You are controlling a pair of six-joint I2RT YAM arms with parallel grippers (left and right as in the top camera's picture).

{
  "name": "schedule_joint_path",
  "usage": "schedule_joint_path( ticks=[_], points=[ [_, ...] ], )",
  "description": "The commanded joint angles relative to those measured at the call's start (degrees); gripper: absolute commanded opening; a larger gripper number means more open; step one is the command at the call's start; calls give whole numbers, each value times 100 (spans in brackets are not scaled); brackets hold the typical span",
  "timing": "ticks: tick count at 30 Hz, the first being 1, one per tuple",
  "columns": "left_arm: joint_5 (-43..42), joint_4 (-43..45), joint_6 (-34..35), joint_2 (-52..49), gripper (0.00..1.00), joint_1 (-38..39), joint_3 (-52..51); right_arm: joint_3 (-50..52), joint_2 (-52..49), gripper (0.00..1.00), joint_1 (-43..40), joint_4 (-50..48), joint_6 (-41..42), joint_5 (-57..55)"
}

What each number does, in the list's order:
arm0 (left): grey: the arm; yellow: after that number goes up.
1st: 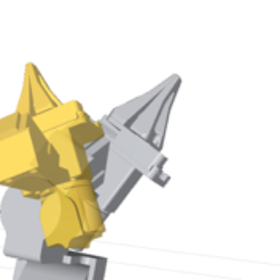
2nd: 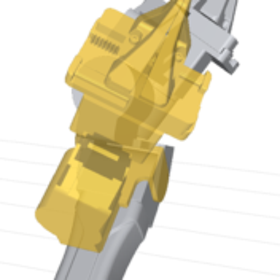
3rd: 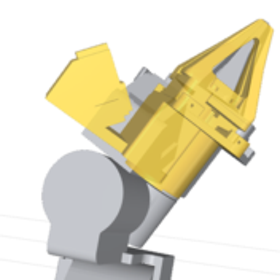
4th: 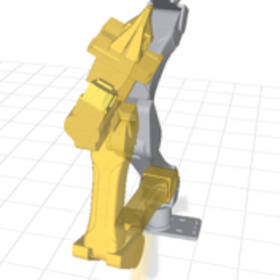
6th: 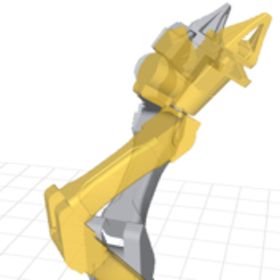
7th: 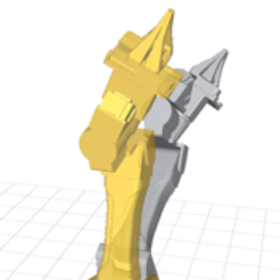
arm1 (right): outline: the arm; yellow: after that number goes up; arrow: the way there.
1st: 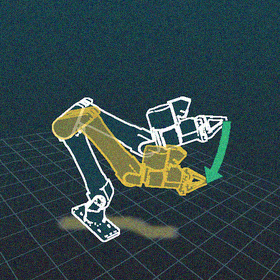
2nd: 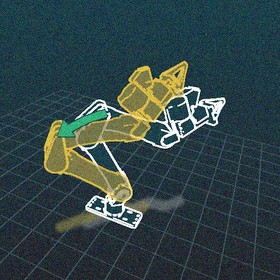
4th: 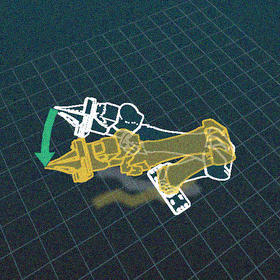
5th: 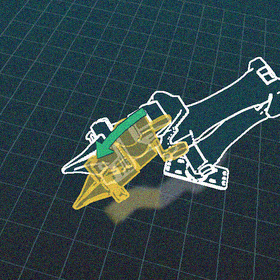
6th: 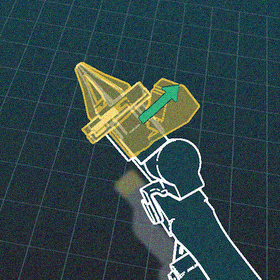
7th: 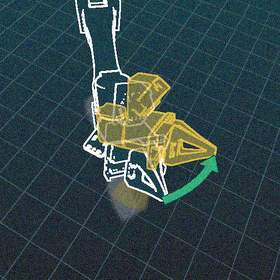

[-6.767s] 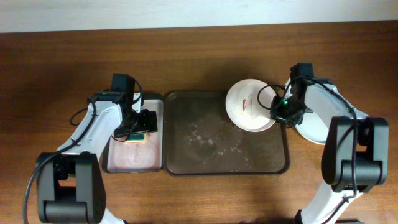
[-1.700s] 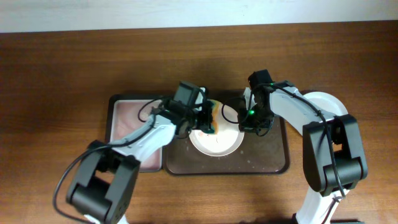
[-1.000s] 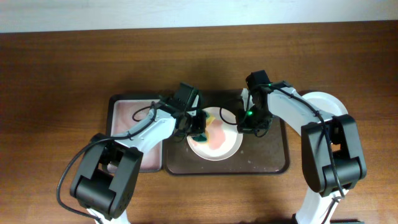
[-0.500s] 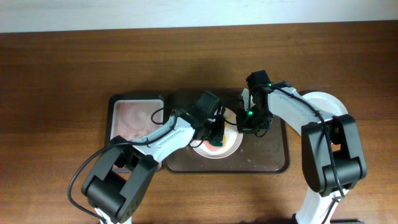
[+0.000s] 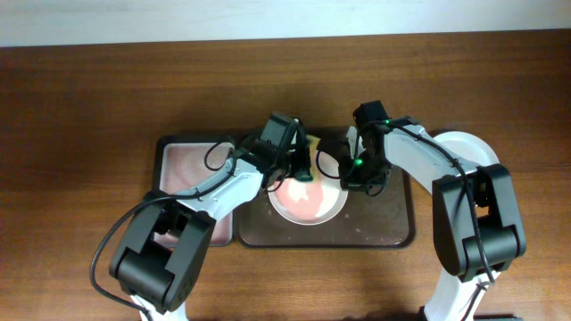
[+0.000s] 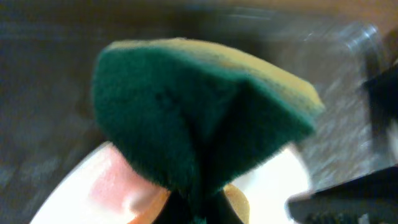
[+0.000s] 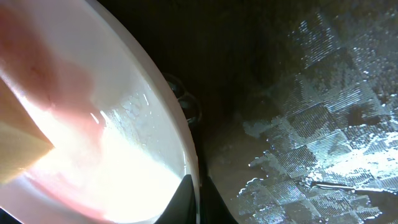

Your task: Clean dirty plates on tray and stack at the side

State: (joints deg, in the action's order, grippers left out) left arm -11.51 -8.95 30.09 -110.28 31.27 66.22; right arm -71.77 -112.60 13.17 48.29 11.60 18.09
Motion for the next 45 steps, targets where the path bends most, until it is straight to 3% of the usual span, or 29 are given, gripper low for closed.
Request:
schedule_joint_path(
  ticks=[1,4,9,14,17,18,24,32,35,45],
  points=[
    [142,374,63,-258,0,92,15,46,-98,4,-26,35,-22,-227],
    [149,234,164,-424,0,122,15,46,-98,4,-26,39,-24,-227],
    [131,-726,153,-363,0,111,17,46,-98,4,-26,35,-24,-229],
    [127,-1648,-225,470,0,-164,17,46,-98,4,-26,37,-22,-229],
    [142,-1917,-496,1134,0,-356,17,46,-98,20,-26,33,-22,-227],
    [151,-2000,-540,1274,0,-426,17,46,-98,20,-26,33,-22,-227],
    [678,-3073,-551,1574,0,-1185,17,48,-103,4,-24,190,-24,-210],
    [682,-3427,-1696,1425,0,-2415,15,-76,116,4,22,306,-24,-219],
    [682,-3467,-1698,1255,0,-2605,15,-389,509,4,28,538,-24,-640],
    [688,-3248,-1698,271,0,-2710,15,-671,1759,4,356,979,111,-3947]
  ],
)
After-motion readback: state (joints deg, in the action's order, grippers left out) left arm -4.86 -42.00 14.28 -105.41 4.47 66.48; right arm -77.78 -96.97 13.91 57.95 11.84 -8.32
